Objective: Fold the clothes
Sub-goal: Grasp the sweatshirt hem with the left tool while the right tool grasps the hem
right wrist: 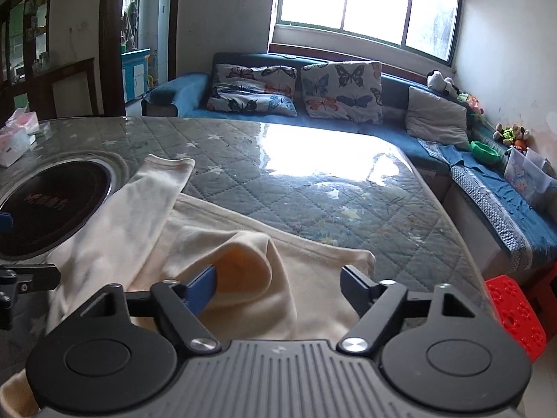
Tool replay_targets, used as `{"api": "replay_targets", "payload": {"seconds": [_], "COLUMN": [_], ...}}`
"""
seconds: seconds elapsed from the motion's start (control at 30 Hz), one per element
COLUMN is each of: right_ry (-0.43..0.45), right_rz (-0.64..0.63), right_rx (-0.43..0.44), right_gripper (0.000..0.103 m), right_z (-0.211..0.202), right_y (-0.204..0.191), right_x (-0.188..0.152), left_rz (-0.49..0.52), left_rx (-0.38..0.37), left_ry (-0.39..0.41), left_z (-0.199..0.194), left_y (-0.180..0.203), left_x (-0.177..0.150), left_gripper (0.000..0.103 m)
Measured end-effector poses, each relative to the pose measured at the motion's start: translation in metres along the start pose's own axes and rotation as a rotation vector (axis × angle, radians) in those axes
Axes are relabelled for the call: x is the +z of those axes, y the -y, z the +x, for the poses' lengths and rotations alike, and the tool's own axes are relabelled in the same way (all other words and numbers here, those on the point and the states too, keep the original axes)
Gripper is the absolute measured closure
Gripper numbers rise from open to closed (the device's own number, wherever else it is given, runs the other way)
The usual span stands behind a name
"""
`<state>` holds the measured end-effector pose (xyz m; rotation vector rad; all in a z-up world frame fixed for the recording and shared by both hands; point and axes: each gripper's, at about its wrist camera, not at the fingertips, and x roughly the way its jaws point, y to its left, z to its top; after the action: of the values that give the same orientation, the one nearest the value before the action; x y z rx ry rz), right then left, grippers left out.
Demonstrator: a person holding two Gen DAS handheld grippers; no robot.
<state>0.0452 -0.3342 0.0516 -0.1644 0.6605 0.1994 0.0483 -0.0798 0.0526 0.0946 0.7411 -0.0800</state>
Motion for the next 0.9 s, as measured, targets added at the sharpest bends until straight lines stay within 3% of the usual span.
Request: {"api": "replay_targets", "payload": {"seconds": [0.1, 0.17, 0.33, 0.5, 0.63, 0.8, 0.9], "right_ry": [-0.014, -0.014, -0.010, -0.001, 0.016, 0.007, 0.007], "right_rz": [0.004, 0.015, 0.042, 0.055, 0.071, 0.075, 0.069], "right_rx": [0.015, 0.027, 0.047, 0.051, 0.057, 0.079, 0.097], "right_gripper": [0.046, 0.064, 0.088, 0.092, 0.092, 0.092, 0.086], "right_z": [0.013, 0.016, 0.022, 0.020, 0.015, 0.015, 0.017], "right_y": [0.002, 0.005, 0.012, 0.016, 0.022, 0.024, 0.024], "right_x": [0.003, 0.003, 0.003, 0.001, 0.001, 0.000, 0.000], "left_rz": [0.010, 0.016, 0.032, 0.083, 0.105, 0.025, -0.007], "left_rx": [-0.002, 0.002, 0.011, 0.029, 0.035, 0.017, 0.019], "left_ry": [0.002, 0.006, 0.006, 0.004, 0.015, -0.027, -0.063], "left_z": [0.010, 0.017, 0.040, 0.074, 0.100, 0.134, 0.152], "left_y": [0.003, 0.006, 0.014, 0.026, 0.031, 0.024, 0.020], "left_x": [0.011, 0.019, 0.038, 0.057, 0.072, 0.090, 0.094], "left_gripper": [0.000, 0.000, 0.000, 0.001, 0.010, 0.026, 0.032]}}
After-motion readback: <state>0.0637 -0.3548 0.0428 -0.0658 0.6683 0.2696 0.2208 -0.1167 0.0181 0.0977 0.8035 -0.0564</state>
